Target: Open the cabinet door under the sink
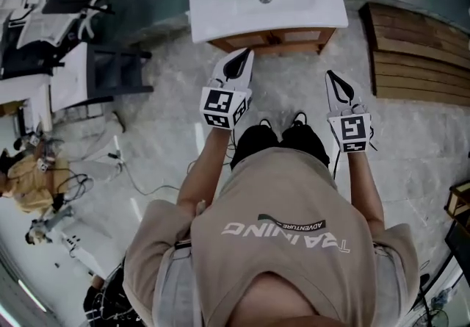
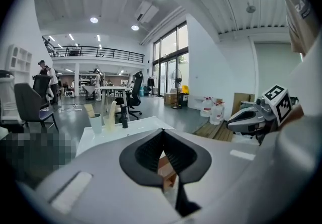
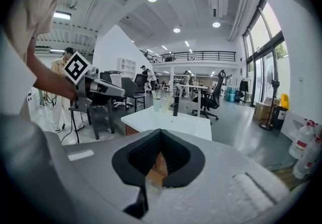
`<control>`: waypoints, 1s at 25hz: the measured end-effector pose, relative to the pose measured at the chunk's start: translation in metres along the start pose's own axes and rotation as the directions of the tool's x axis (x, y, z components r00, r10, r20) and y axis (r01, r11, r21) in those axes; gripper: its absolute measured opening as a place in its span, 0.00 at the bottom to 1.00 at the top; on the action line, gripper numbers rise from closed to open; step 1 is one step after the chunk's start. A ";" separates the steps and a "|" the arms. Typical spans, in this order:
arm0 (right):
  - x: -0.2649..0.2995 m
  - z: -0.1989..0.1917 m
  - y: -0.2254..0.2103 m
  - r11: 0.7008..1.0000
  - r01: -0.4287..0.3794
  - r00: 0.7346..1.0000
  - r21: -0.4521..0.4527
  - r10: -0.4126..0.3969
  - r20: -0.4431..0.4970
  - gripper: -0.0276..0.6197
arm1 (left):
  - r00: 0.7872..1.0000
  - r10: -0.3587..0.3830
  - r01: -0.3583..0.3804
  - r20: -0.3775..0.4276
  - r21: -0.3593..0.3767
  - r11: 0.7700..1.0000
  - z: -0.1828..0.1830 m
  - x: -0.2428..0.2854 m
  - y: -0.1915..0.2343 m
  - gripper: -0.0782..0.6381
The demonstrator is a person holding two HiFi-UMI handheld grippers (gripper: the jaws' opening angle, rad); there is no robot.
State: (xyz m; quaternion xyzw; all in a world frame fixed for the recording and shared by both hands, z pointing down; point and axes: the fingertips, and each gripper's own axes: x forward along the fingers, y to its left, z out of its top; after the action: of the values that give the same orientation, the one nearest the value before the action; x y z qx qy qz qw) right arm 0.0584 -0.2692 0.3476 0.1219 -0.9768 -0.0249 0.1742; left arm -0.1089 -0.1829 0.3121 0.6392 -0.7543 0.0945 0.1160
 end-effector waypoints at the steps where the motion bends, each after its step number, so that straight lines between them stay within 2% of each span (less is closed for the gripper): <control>1: 0.002 -0.002 0.000 1.000 -0.011 1.000 -0.002 0.011 -0.002 0.05 | 1.000 0.004 -0.004 -0.005 -0.009 1.000 -0.003 0.001 -0.002 0.13; 7: 0.020 -0.010 0.009 0.998 -0.057 0.998 -0.018 0.056 -0.026 0.05 | 0.998 0.016 -0.021 -0.065 -0.077 0.997 -0.037 0.004 0.002 0.13; 13: 0.052 -0.048 0.025 0.995 -0.093 0.989 0.017 0.095 -0.110 0.05 | 0.992 0.013 -0.031 -0.128 -0.135 0.990 -0.081 0.020 0.018 0.13; 20: 0.086 -0.076 0.045 0.988 -0.144 0.977 0.053 0.151 -0.148 0.05 | 0.982 -0.009 -0.035 -0.188 -0.231 0.972 -0.153 0.050 0.023 0.13; 25: 0.101 -0.115 0.064 0.980 -0.181 0.961 0.081 0.194 -0.196 0.05 | 0.970 -0.014 -0.053 -0.245 -0.267 0.962 -0.207 0.064 0.025 0.13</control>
State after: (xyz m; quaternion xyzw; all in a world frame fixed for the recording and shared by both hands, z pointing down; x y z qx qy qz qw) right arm -0.0081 -0.2330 0.4951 0.0360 -0.9614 0.0346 0.2707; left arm -0.1320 -0.1789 0.5291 0.5931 -0.7465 0.0692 0.2936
